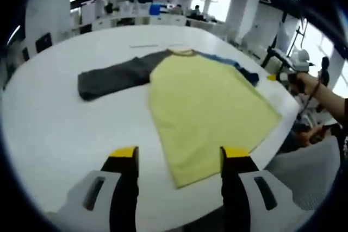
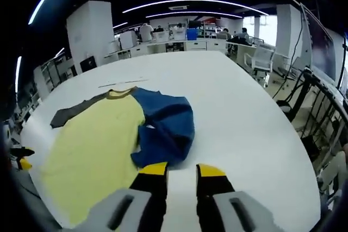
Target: Fold the garment on the visible template until the final outline fits inside the template.
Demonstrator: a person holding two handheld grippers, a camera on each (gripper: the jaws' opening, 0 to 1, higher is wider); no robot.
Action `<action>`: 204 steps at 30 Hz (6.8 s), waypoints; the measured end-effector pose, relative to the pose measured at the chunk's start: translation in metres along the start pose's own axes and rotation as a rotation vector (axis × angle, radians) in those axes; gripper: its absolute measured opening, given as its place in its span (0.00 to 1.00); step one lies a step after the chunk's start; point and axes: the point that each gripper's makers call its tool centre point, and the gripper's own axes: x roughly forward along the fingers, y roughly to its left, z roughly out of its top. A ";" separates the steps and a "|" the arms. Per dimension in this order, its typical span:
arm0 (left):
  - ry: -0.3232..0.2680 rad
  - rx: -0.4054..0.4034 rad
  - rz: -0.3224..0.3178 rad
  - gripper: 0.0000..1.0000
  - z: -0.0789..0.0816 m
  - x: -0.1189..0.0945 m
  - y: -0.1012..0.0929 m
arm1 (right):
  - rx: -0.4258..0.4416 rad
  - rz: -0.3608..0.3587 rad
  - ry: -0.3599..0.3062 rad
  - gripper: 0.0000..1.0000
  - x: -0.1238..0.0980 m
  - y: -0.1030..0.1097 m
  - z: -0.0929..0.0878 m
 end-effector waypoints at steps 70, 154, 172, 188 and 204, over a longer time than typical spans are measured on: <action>-0.067 -0.029 0.027 0.66 0.012 -0.001 0.011 | 0.136 -0.116 -0.049 0.00 0.051 -0.075 0.055; -0.042 -0.037 0.007 0.89 0.001 0.000 0.010 | -0.349 0.460 0.022 0.00 0.047 0.208 0.050; -0.048 -0.034 0.013 0.89 0.002 0.000 0.012 | -0.266 0.322 0.029 0.19 0.041 0.152 0.053; -0.053 -0.034 0.020 0.89 0.003 -0.001 0.015 | -0.144 0.225 0.081 0.26 0.053 0.103 0.036; -0.050 0.026 0.038 0.90 0.006 -0.002 0.016 | 0.006 0.221 0.123 0.13 0.077 0.091 0.016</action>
